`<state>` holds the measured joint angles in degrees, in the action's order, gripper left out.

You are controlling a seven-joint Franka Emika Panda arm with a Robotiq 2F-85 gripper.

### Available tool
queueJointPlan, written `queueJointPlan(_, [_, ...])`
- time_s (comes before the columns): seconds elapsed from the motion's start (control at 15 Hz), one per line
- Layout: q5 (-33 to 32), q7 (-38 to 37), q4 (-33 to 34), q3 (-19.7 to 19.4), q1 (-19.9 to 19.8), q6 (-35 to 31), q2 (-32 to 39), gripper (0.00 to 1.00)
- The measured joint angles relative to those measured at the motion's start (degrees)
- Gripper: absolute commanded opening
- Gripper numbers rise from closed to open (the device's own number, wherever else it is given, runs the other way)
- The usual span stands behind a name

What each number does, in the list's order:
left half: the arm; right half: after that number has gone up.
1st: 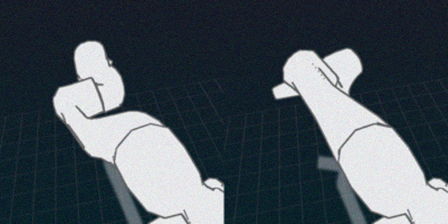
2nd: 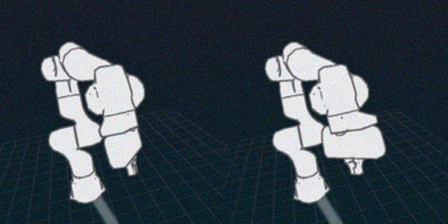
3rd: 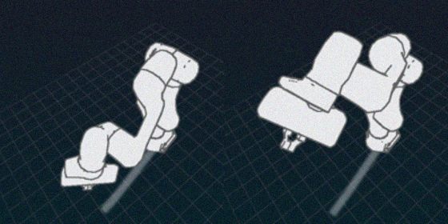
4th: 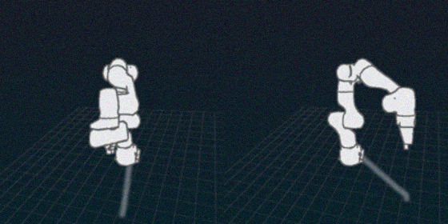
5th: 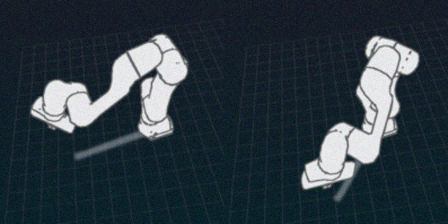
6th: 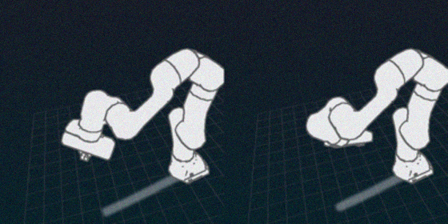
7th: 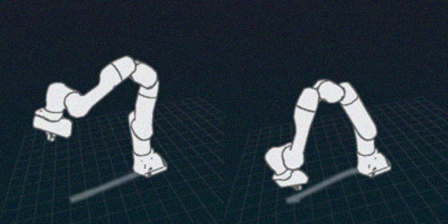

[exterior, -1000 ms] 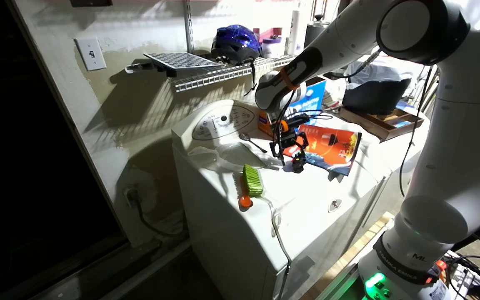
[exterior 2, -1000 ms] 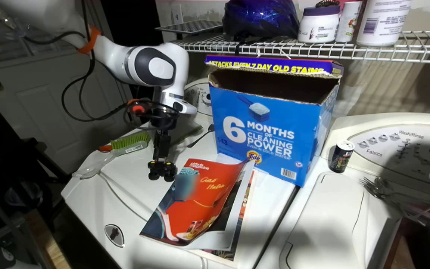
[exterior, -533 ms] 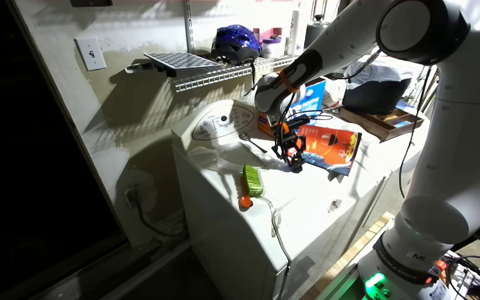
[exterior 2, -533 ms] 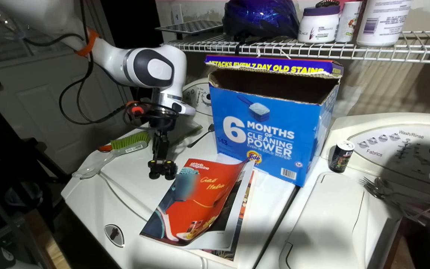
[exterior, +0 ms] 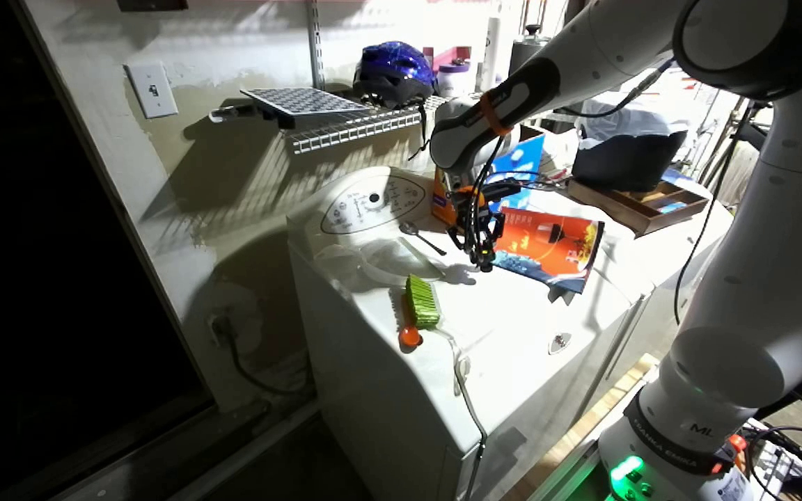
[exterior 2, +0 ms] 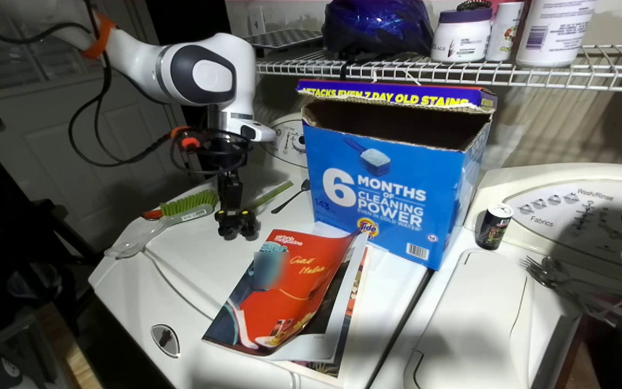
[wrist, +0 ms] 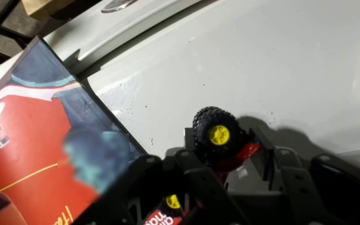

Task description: Place the toy car upright.

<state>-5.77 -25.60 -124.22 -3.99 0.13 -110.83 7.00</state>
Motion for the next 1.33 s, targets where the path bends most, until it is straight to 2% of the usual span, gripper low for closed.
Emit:
queueJointPlan(0.27, [7.85,7.0,-4.45,0.24,-0.46,-5.12,-5.01,0.2])
queueJointPlan(0.67, [21.5,24.05,-9.03,-0.8,-3.12,-8.37,-7.33,0.2])
queueJointPlan(1.33, [34.02,44.12,-12.74,-3.48,-6.19,-8.68,-7.45,0.2])
